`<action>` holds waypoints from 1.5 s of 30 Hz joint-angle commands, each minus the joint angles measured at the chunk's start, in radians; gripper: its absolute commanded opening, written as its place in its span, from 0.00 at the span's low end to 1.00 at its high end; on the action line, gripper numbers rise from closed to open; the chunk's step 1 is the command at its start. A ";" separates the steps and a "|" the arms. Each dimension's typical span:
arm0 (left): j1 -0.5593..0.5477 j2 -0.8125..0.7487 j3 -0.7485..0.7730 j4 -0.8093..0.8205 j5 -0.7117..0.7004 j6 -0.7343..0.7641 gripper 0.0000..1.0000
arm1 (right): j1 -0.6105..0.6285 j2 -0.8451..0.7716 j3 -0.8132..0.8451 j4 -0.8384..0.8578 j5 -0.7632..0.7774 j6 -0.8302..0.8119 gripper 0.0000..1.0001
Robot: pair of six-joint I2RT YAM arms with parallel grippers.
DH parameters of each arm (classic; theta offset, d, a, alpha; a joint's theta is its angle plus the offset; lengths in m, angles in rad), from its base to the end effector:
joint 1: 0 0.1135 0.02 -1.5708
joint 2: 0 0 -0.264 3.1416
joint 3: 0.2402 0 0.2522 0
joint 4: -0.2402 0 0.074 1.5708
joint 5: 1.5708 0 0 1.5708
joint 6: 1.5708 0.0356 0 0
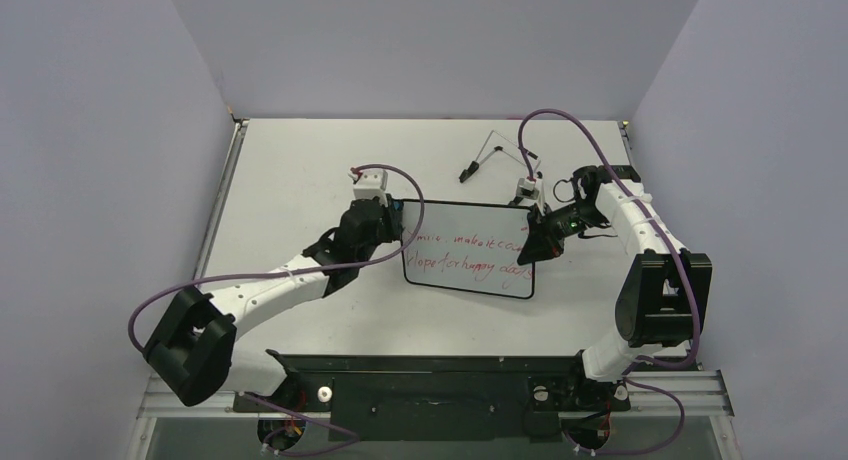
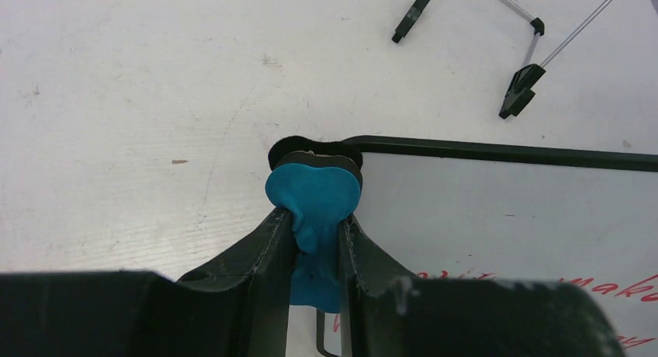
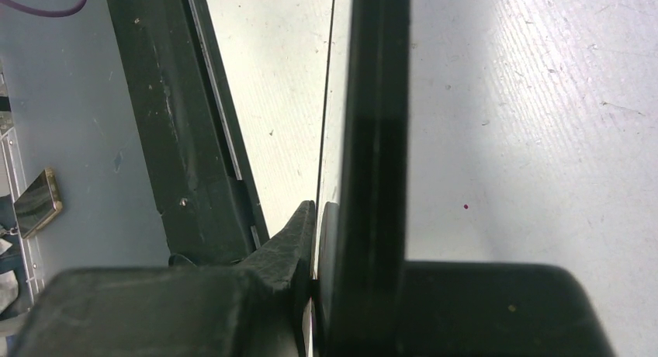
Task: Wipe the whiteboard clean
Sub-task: Erase the whiteboard at the center of the board, then place the whiteboard eraser at the center of the board.
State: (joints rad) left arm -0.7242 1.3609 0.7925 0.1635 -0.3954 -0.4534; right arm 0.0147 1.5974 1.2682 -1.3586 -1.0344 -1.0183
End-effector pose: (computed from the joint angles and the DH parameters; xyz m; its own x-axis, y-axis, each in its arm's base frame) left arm 0.2352 -0.1898 0.2483 -0.4169 -0.1709 -0.8927 0.1820 0.9466 -0.2662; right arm 0.2670 0.0345 0.2634 -0.6002 -0.4439 -0.6654 -0.7966 0.2565 0.5474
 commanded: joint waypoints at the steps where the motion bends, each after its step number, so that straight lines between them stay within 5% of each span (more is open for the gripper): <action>1: 0.038 -0.066 -0.053 0.156 0.086 -0.018 0.00 | 0.018 -0.032 0.023 -0.057 -0.048 -0.065 0.00; 15: 0.090 -0.393 -0.455 0.435 0.253 -0.026 0.00 | 0.025 -0.054 0.012 -0.033 -0.059 -0.071 0.00; 22: 0.061 -0.529 -0.472 0.405 0.315 -0.040 0.00 | 0.024 -0.081 -0.006 0.036 -0.054 -0.015 0.00; 28: 0.066 -0.495 -0.385 0.378 0.546 -0.005 0.00 | 0.032 -0.103 -0.015 0.080 -0.029 0.013 0.00; 36: 0.271 -0.407 -0.335 0.431 0.906 -0.083 0.00 | 0.046 -0.139 -0.037 0.141 0.008 0.046 0.00; 41: 0.288 -0.424 -0.317 0.318 0.862 -0.067 0.00 | 0.047 -0.175 -0.065 0.226 0.046 0.133 0.00; 45: 0.287 -0.452 -0.340 0.183 0.662 -0.098 0.00 | 0.049 -0.242 -0.122 0.444 0.093 0.310 0.00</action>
State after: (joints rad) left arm -0.4435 0.9451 0.4259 0.4694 0.4107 -0.5217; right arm 0.0608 1.4513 1.1793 -1.1702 -0.9958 -0.8719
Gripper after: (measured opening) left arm 0.189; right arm 0.030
